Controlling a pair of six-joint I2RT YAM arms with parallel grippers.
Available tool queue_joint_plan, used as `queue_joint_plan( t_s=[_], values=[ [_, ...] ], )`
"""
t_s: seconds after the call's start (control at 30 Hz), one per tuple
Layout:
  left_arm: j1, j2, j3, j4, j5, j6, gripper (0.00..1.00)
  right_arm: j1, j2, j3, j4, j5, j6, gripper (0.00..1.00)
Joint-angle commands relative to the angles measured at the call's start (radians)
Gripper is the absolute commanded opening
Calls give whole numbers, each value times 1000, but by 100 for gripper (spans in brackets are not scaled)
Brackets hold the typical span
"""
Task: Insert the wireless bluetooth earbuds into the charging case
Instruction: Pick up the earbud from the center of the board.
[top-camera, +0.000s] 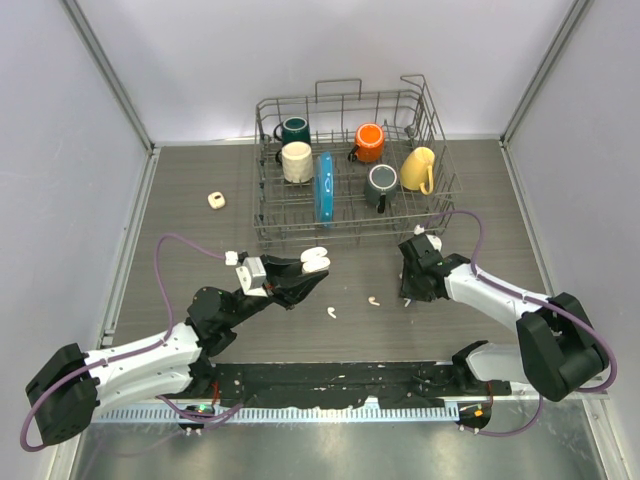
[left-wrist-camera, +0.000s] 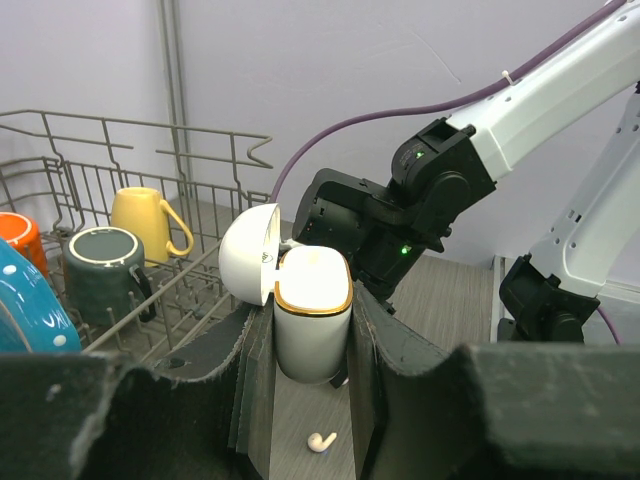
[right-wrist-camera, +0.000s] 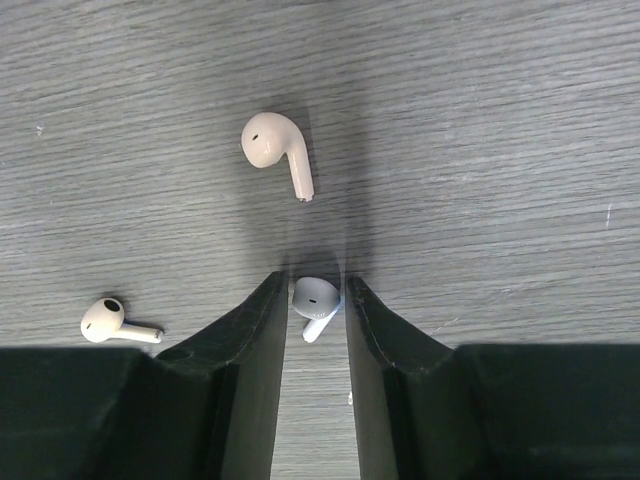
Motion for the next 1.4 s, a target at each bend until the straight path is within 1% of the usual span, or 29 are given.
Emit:
queue_joint_plan(
  t_s=[0.0, 0.13, 0.2, 0.23, 0.37, 0.4, 0.53, 0.6, 0.67, 0.83, 0.93, 1.03, 1.07, 1.1, 1.37],
  values=[
    [-2, -4, 40, 36, 5, -4, 0, 5, 9, 24, 8, 25, 0, 34],
    [-3, -4, 37, 36, 4, -3, 0, 8, 7, 24, 6, 23, -2, 31],
    [-2, -6, 37, 34, 5, -3, 0, 9, 6, 24, 4, 23, -2, 28],
    [-2, -7, 35, 32, 5, -3, 0, 9, 4, 24, 4, 21, -2, 25],
    [-3, -10, 34, 31, 2, -6, 0, 10, -6, 23, 6, 20, -3, 21],
    [-3, -9, 34, 31, 4, -4, 0, 12, -10, 21, 9, 18, -6, 17],
    [-2, -7, 35, 31, -1, -4, 0, 16, -46, 23, 14, 12, -22, 16],
    [-2, -3, 38, 32, -2, -3, 0, 19, -86, 28, 18, 9, -25, 15],
    [-2, -1, 40, 32, -2, -3, 0, 27, -121, 32, 20, 5, -29, 11],
    [-3, 5, 40, 37, -19, -4, 0, 42, -268, 54, 60, -20, -49, 11],
    [-2, 8, 40, 39, -31, -6, 0, 68, -339, 80, 73, 3, -63, 10],
    [-2, 19, 40, 45, -47, -10, 0, 119, -381, 113, 87, 61, -80, 9],
    [-3, 22, 41, 51, -51, -12, 0, 152, -408, 129, 95, 77, -83, 9],
    [-2, 31, 41, 55, -53, -13, 0, 171, -419, 136, 113, 109, -92, 9],
    [-2, 73, 48, 92, -68, -41, 0, 301, -497, 215, 199, 212, -149, 7]
  ],
)
